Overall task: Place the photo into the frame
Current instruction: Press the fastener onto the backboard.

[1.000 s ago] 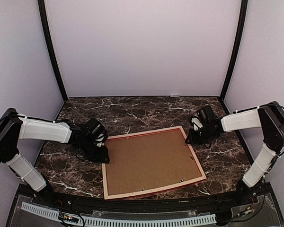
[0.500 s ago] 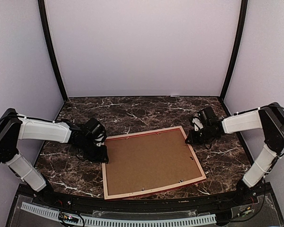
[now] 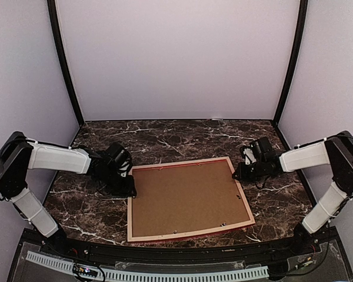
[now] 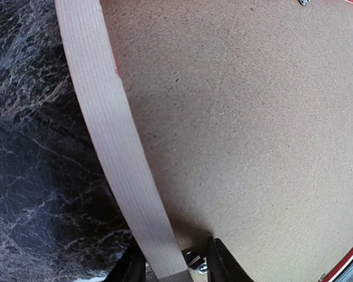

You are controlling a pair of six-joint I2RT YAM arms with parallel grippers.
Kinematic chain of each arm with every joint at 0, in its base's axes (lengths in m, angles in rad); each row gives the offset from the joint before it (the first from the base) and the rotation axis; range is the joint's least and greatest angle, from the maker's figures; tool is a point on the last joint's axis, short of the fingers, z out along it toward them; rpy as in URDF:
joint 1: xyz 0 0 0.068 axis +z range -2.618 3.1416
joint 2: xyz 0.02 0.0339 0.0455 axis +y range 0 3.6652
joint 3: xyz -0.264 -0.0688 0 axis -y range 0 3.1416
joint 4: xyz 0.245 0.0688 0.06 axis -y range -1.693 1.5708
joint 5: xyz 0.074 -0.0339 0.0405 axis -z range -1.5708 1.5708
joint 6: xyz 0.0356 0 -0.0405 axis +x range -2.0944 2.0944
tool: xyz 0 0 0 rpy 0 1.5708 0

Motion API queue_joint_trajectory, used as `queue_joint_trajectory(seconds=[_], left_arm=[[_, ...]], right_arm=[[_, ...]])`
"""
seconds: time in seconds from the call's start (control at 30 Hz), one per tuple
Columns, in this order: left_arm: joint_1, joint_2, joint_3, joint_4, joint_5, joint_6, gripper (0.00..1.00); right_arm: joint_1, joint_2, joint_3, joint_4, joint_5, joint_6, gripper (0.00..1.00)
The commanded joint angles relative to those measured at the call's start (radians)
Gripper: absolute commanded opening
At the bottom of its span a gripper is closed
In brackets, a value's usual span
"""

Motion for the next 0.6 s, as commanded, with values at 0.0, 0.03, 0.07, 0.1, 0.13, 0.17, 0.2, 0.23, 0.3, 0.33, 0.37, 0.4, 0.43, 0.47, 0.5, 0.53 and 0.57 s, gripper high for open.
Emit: queue_joint_trajectory(seconds=[0.0, 0.03, 0.07, 0.1, 0.13, 0.17, 0.2, 0.23, 0.3, 0.33, 0.37, 0.4, 0.43, 0.47, 0.5, 0.53, 0.57], left_arm=[[0.011, 0.075, 0.007, 0.083, -0.074, 0.004, 0.39], [0.011, 0.078, 0.011, 0.082, -0.077, 0.000, 0.40], [0.011, 0.077, 0.012, 0.080, -0.080, -0.001, 0.41], [0.011, 0.077, 0.013, 0.079, -0.081, -0.005, 0.41], [0.011, 0.072, 0.012, 0.078, -0.085, -0.007, 0.41], [0.011, 0.069, 0.008, 0.077, -0.085, -0.010, 0.41], [0.011, 0.061, 0.006, 0.074, -0.089, -0.012, 0.40], [0.011, 0.056, 0.000, 0.072, -0.091, -0.015, 0.39], [0.011, 0.045, -0.010, 0.070, -0.093, -0.019, 0.36], [0.010, 0.038, -0.018, 0.064, -0.091, -0.020, 0.35], [0.010, 0.036, -0.021, 0.057, -0.090, -0.022, 0.35], [0.010, 0.028, -0.030, 0.054, -0.088, -0.023, 0.35], [0.009, 0.025, -0.035, 0.049, -0.086, -0.025, 0.35], [0.009, 0.014, -0.047, 0.046, -0.085, -0.025, 0.35], [0.009, 0.008, -0.052, 0.039, -0.083, -0.025, 0.35], [0.009, 0.000, -0.062, 0.037, -0.080, -0.024, 0.34], [0.009, -0.004, -0.065, 0.029, -0.079, -0.020, 0.34]], right_arm=[[0.043, 0.034, -0.049, -0.086, -0.112, 0.057, 0.00], [0.046, 0.034, -0.049, -0.086, -0.111, 0.060, 0.00], [0.047, 0.035, -0.049, -0.085, -0.111, 0.060, 0.00], [0.048, 0.037, -0.048, -0.086, -0.109, 0.061, 0.00], [0.048, 0.037, -0.048, -0.086, -0.108, 0.059, 0.00], [0.049, 0.038, -0.046, -0.087, -0.108, 0.058, 0.00], [0.049, 0.040, -0.045, -0.087, -0.108, 0.058, 0.00], [0.048, 0.042, -0.044, -0.088, -0.108, 0.057, 0.00], [0.048, 0.047, -0.042, -0.086, -0.109, 0.056, 0.00], [0.049, 0.050, -0.040, -0.086, -0.110, 0.055, 0.00], [0.049, 0.053, -0.038, -0.086, -0.111, 0.054, 0.00], [0.049, 0.055, -0.036, -0.086, -0.111, 0.053, 0.00], [0.048, 0.056, -0.035, -0.087, -0.111, 0.052, 0.00], [0.049, 0.057, -0.034, -0.088, -0.110, 0.052, 0.00], [0.048, 0.058, -0.032, -0.090, -0.109, 0.051, 0.00], [0.049, 0.059, -0.029, -0.093, -0.109, 0.050, 0.00], [0.049, 0.060, -0.027, -0.094, -0.107, 0.049, 0.00]])
